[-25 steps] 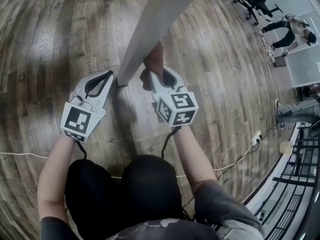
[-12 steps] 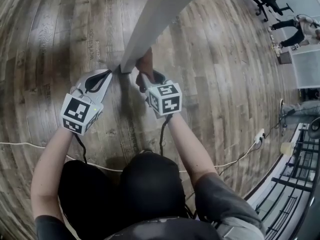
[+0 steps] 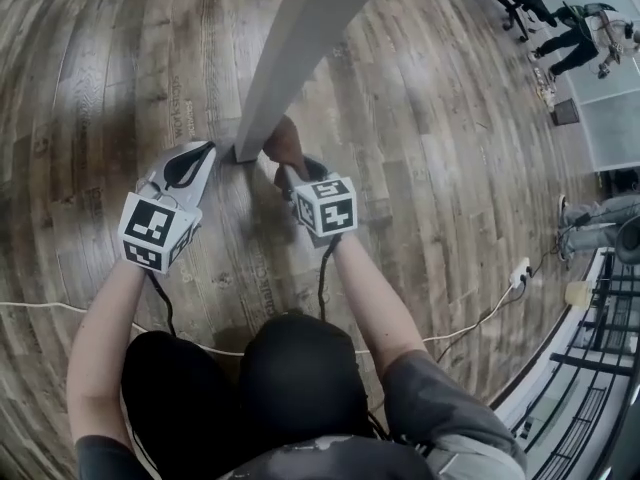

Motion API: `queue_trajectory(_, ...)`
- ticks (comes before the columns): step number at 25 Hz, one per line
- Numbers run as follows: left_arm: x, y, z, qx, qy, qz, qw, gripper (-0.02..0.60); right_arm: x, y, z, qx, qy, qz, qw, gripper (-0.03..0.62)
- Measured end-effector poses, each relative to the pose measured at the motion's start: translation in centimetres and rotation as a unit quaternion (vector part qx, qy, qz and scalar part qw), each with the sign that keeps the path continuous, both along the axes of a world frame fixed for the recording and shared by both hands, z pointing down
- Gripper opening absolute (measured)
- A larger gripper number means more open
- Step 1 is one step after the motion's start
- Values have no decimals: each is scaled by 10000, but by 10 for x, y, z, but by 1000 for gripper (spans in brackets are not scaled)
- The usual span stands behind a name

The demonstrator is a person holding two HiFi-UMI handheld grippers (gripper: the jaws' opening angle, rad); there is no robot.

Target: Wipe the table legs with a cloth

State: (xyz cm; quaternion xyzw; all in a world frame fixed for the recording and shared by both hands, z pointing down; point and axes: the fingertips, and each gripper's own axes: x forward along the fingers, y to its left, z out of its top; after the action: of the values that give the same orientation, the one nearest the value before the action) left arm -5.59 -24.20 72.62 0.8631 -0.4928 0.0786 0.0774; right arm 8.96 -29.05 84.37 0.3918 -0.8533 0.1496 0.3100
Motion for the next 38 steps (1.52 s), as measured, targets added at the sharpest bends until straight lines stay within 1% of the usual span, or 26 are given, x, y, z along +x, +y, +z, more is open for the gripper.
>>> queue_trajectory(2, -7, -8, -12, -6, 36, -142, 9999, 20, 7, -14, -36, 599, 55, -98, 9981, 91)
queue_trajectory(4, -13, -20, -37, 78, 123, -263, 9995, 20, 11, -31, -88, 1358, 266, -391, 9896, 91)
queue_trajectory(5, -17, -27, -54, 152, 174, -331, 9992, 20, 12, -40, -118, 1771, 366, -561, 9819, 91)
queue_trajectory(6, -20, -35, -74, 250, 193, -400, 9987, 20, 11, -49, -152, 2197, 446, -739, 9717, 91)
queue_trajectory(8, -28, -51, -115, 574, 91, -503, 9970, 20, 5, -68, -218, 2974, 598, -1085, 9467, 91)
queue_trajectory(9, -31, -58, -135, 778, 16, -535, 9955, 20, 2, -77, -247, 3275, 700, -1229, 9342, 91)
queue_trajectory(11, -37, -67, -169, 1099, -49, -607, 9921, 20, -6, -91, -295, 3711, 965, -1466, 9119, 91)
queue_trajectory(14, -41, -75, -211, 1400, 26, -729, 9875, 20, -21, -101, -354, 4268, 1262, -1757, 8781, 91)
queue_trajectory(17, -37, -75, -249, 1668, 7, -661, 9838, 20, -40, -98, -408, 4780, 1199, -1920, 8487, 91)
queue_trajectory(19, -29, -73, -273, 1850, 8, -559, 9811, 20, -48, -96, -438, 5117, 1161, -1902, 8297, 91)
queue_trajectory(21, -23, -70, -294, 2022, 121, -510, 9780, 20, -53, -95, -463, 5468, 1138, -1843, 8088, 91)
queue_trajectory(22, -20, -69, -302, 2101, 160, -494, 9763, 20, -55, -93, -471, 5601, 1122, -1821, 8003, 91)
queue_trajectory(23, -16, -68, -306, 2166, 145, -475, 9750, 20, -57, -92, -477, 5681, 1101, -1808, 7952, 91)
queue_trajectory(24, -13, -67, -306, 2205, 77, -452, 9743, 20, -59, -91, -478, 5709, 1089, -1811, 7934, 91)
queue_trajectory(26, -7, -66, -296, 2184, -76, -408, 9750, 20, -60, -88, -470, 5669, 1115, -1865, 7946, 91)
queue_trajectory(31, 5, -54, -247, 1904, -76, -251, 9814, 20, -55, -82, -408, 5416, 1514, -2099, 7998, 91)
queue_trajectory(34, 8, -46, -209, 1740, -232, -220, 9842, 20, -53, -77, -357, 5202, 1659, -2188, 8087, 91)
queue_trajectory(37, 10, -37, -168, 1557, -178, -123, 9876, 20, -54, -77, -306, 4986, 1781, -2259, 8177, 91)
queue_trajectory(38, 10, -33, -154, 1462, -147, -89, 9891, 20, -54, -77, -289, 4889, 1801, -2277, 8226, 91)
